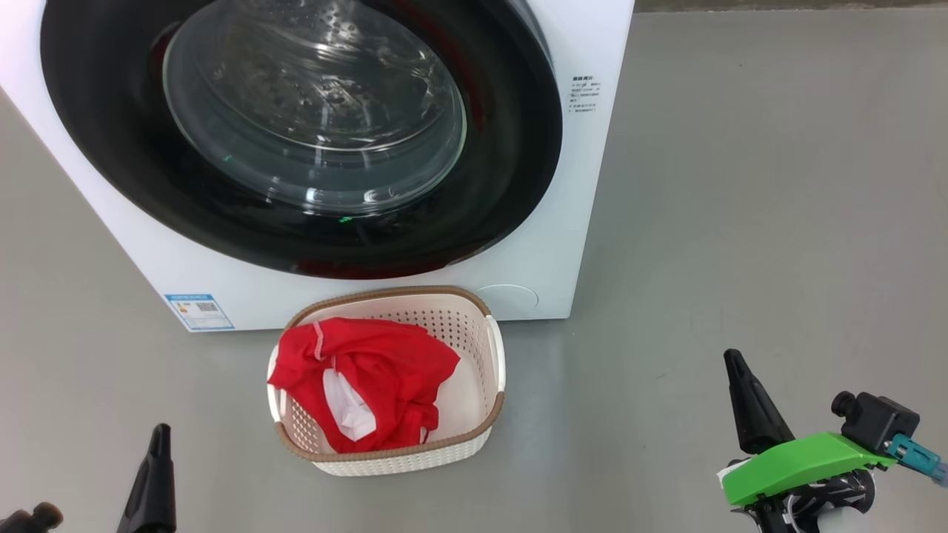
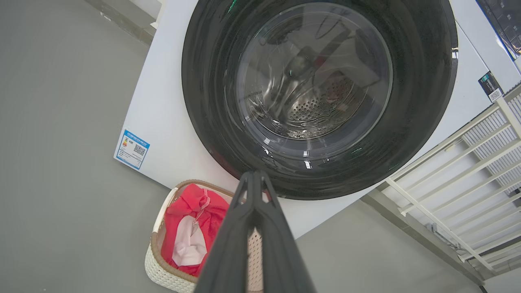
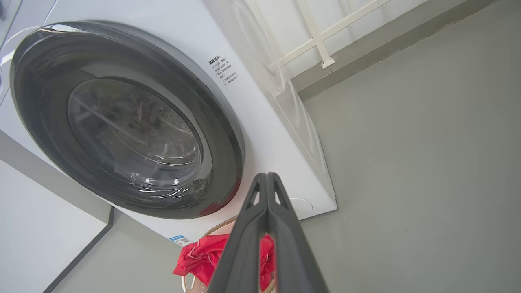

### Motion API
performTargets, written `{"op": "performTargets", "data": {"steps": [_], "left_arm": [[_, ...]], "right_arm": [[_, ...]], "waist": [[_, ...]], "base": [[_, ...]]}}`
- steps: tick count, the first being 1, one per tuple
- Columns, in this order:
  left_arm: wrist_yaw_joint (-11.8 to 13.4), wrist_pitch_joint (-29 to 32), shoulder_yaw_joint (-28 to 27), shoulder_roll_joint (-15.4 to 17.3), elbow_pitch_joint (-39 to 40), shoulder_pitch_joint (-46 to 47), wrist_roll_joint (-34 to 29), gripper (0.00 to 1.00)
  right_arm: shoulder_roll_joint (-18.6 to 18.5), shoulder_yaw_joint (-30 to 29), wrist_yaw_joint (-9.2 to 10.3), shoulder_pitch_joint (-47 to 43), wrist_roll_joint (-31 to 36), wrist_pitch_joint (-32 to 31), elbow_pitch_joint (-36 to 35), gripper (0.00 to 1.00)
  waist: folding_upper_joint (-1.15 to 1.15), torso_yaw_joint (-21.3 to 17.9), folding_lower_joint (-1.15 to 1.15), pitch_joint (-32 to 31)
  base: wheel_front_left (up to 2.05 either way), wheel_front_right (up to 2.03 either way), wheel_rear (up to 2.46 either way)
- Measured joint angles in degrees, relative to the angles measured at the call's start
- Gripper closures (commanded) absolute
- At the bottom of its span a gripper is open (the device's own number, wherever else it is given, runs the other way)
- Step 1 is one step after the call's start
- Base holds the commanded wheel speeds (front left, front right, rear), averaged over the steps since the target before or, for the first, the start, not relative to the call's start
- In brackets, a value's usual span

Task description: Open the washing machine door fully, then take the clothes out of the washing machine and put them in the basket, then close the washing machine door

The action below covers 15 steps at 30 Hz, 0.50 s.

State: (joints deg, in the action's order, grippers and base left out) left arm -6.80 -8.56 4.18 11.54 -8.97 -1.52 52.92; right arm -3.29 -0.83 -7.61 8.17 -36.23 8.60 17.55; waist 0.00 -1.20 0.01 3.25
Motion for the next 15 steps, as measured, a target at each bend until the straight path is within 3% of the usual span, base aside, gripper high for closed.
{"op": "performTargets", "data": {"steps": [15], "left_arm": [[0.0,2.5,-1.4,-1.6,-1.0,0.9,7.1,1.00]], "right_arm": [[0.1,-1.4,0.00,0.0,-10.2,-2.7,-0.3,1.00]], "waist": [[0.00,0.2,0.00,-0.6]], "base": [[0.00,0.00,0.00]]}}
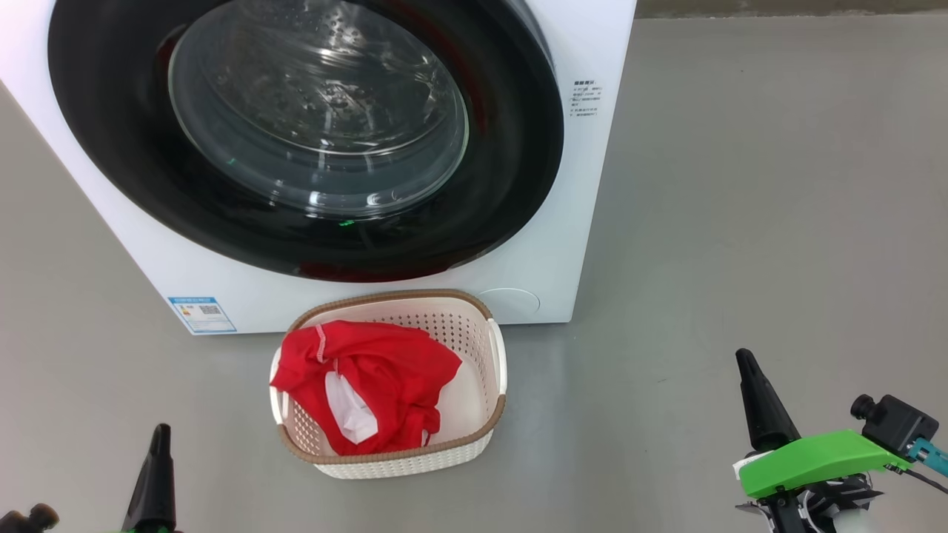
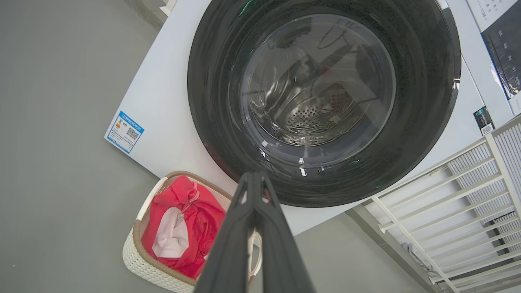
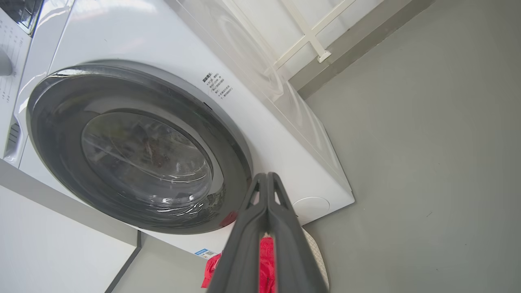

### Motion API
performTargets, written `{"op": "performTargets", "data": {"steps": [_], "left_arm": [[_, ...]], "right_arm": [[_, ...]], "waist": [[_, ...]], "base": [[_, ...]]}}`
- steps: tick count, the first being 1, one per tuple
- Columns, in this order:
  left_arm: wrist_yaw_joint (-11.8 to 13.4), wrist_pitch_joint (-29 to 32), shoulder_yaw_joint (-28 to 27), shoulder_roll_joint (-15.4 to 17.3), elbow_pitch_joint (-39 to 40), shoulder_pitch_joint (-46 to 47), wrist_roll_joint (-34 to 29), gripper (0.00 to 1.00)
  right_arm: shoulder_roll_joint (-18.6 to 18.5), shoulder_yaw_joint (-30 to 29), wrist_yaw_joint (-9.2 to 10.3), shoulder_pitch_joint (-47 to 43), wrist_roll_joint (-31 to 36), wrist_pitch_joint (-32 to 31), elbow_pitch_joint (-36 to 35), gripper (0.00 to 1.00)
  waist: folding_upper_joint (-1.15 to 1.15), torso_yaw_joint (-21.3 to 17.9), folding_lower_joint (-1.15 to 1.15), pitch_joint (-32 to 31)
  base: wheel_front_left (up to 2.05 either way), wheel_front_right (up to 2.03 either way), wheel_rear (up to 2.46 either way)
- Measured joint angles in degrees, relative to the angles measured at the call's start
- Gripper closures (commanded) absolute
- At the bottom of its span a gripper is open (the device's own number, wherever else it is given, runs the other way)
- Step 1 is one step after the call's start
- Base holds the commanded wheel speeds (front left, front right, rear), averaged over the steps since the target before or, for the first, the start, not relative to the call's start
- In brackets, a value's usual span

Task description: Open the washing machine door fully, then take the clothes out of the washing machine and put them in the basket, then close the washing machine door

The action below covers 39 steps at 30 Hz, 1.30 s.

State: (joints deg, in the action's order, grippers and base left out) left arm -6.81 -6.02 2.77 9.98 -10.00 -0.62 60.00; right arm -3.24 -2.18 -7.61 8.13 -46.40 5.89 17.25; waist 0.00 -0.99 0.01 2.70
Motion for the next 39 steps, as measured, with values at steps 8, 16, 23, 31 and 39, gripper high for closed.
{"op": "performTargets", "data": {"steps": [8,16,23,31,39], "left_arm": [[0.0,1.5,-0.8,-0.9,-0.6,0.1,3.5,1.00],[0.0,2.6,-1.4,-1.6,-1.2,1.1,7.0,1.00],[0.0,3.9,-2.2,-2.4,-1.6,1.2,10.0,1.00],[0.0,5.1,-2.9,-3.1,-2.2,1.5,13.5,1.00],[0.0,6.5,-3.6,-4.0,-2.8,2.3,17.0,1.00]], "right_arm": [[0.0,-0.5,0.02,0.0,-4.7,-1.3,-0.1,1.00],[0.1,-0.9,0.03,-0.1,-9.9,-2.4,-0.3,1.00],[0.1,-1.6,0.04,-0.2,-14.2,-3.8,-0.4,1.00],[0.1,-2.2,0.04,-1.3,-19.0,-4.9,-0.7,1.00],[0.2,-2.6,0.05,-1.4,-24.0,-6.4,-0.8,1.00]], "waist": [[0.00,0.1,0.00,-0.3],[0.00,0.2,0.00,-0.6],[0.00,0.3,0.00,-0.8],[0.00,0.4,0.00,-1.1],[0.00,0.5,0.00,-1.3]], "base": [[0.00,0.00,0.00],[0.00,0.00,0.00],[0.00,0.00,0.00],[0.00,0.00,0.00],[0.00,0.00,0.00]]}}
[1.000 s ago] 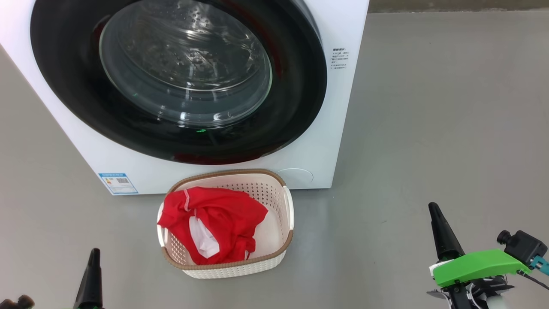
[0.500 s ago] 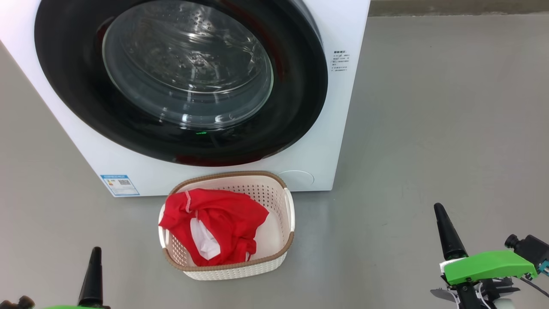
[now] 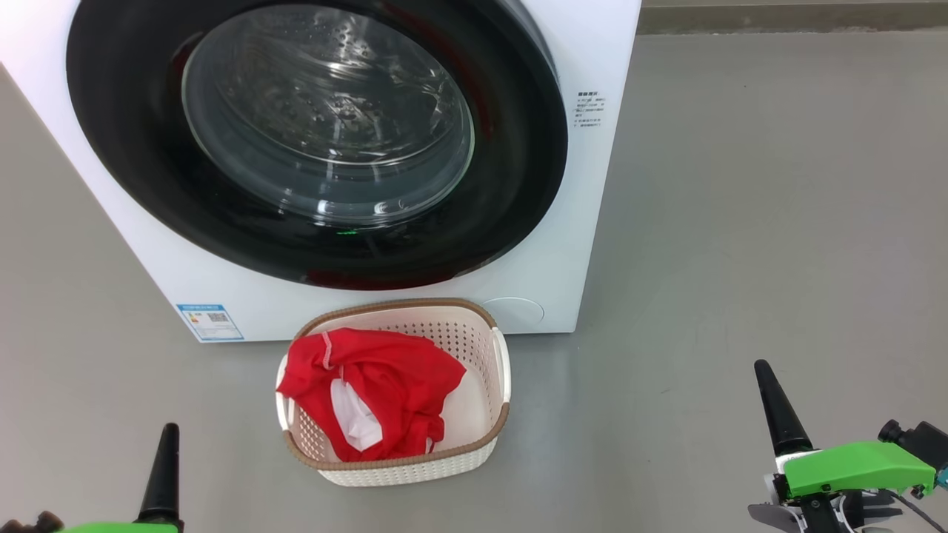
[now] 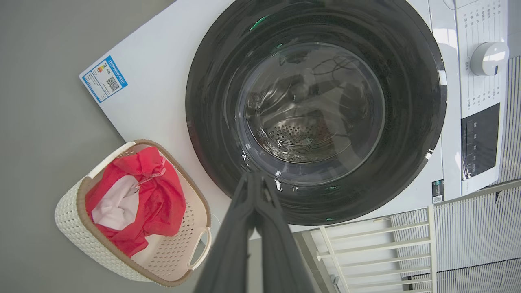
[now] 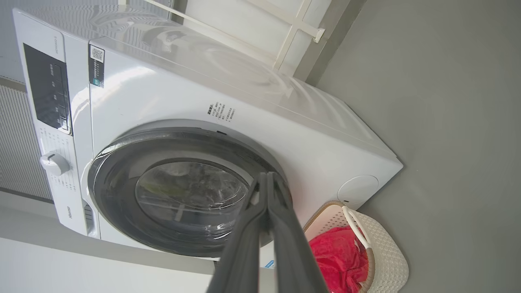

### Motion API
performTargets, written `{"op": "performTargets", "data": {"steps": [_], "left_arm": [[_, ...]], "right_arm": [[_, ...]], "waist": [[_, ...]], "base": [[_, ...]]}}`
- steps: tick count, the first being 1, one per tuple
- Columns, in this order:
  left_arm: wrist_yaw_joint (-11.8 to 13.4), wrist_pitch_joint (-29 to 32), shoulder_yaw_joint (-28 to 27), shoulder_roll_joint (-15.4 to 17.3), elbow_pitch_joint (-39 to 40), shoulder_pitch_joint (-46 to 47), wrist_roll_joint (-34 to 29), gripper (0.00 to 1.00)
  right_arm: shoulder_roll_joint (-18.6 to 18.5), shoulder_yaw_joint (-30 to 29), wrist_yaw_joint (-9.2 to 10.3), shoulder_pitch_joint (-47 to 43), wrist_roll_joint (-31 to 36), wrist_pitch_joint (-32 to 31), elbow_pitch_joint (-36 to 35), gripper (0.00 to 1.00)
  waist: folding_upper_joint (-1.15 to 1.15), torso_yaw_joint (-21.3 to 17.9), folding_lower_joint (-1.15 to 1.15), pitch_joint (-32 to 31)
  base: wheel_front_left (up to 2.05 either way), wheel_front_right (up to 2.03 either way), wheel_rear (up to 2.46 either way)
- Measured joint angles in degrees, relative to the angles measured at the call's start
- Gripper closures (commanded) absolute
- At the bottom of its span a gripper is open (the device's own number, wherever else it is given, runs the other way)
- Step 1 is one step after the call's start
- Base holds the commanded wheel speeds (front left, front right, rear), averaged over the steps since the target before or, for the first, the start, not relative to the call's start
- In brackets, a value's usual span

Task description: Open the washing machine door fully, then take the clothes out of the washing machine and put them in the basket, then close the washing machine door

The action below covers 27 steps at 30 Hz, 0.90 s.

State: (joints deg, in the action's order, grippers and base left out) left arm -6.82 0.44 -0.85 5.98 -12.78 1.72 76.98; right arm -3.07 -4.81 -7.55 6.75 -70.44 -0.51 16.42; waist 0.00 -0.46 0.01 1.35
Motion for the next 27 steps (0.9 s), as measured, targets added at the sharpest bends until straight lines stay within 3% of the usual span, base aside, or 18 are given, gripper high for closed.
{"op": "performTargets", "data": {"steps": [27], "left_arm": [[0.0,4.1,-2.6,-2.6,-1.7,1.3,11.5,1.00]], "right_arm": [[0.1,-1.9,0.01,-0.6,-16.0,-4.3,-0.5,1.00]], "waist": [[0.00,0.4,0.00,-0.9]], "base": [[0.00,0.00,0.00]]}}
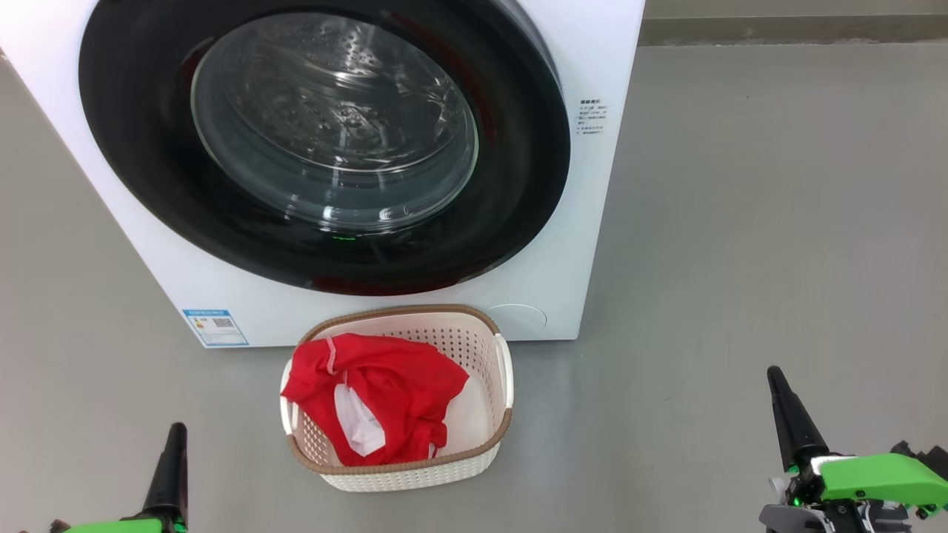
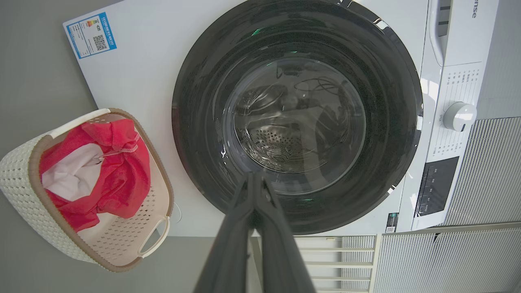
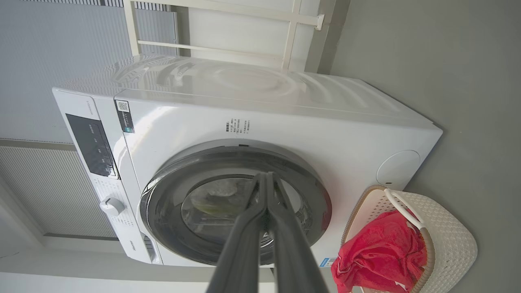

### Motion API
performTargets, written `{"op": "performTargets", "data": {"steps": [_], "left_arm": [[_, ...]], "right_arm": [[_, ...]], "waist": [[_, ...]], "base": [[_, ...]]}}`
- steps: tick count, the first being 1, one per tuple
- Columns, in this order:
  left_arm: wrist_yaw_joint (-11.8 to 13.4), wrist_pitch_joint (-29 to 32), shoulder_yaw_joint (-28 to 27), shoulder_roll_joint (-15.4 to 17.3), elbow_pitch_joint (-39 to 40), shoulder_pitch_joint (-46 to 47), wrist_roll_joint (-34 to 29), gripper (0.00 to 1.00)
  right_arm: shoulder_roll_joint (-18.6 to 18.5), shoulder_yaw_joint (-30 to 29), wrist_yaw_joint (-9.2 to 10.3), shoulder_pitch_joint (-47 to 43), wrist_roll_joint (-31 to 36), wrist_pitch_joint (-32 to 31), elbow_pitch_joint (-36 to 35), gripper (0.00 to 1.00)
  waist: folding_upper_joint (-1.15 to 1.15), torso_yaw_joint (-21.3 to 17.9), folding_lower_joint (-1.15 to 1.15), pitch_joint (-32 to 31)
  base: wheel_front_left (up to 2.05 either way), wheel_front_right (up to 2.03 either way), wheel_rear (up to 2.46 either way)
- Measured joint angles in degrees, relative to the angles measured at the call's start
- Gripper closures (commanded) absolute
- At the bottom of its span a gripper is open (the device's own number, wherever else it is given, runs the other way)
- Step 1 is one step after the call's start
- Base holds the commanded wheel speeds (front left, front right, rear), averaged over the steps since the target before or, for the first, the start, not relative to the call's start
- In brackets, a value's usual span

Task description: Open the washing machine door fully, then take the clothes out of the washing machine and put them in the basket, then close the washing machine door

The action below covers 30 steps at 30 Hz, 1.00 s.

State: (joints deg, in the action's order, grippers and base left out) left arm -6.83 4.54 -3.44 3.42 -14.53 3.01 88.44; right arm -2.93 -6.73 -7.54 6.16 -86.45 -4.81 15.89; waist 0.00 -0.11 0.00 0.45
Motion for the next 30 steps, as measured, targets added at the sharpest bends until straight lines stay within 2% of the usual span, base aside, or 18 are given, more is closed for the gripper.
{"op": "performTargets", "data": {"steps": [10,30], "left_arm": [[0.0,1.5,-0.7,-1.0,-0.6,0.9,3.8,1.00],[0.0,1.5,-0.9,-1.2,-0.6,1.0,3.9,1.00]], "right_arm": [[0.0,-1.0,0.00,-0.6,-5.5,-1.2,-0.1,1.00],[0.1,-1.1,0.01,-0.6,-5.5,-1.2,-0.1,1.00]], "waist": [[0.00,0.1,0.00,-0.3],[0.00,0.1,0.00,-0.3]], "base": [[0.00,0.00,0.00],[0.00,0.00,0.00]]}}
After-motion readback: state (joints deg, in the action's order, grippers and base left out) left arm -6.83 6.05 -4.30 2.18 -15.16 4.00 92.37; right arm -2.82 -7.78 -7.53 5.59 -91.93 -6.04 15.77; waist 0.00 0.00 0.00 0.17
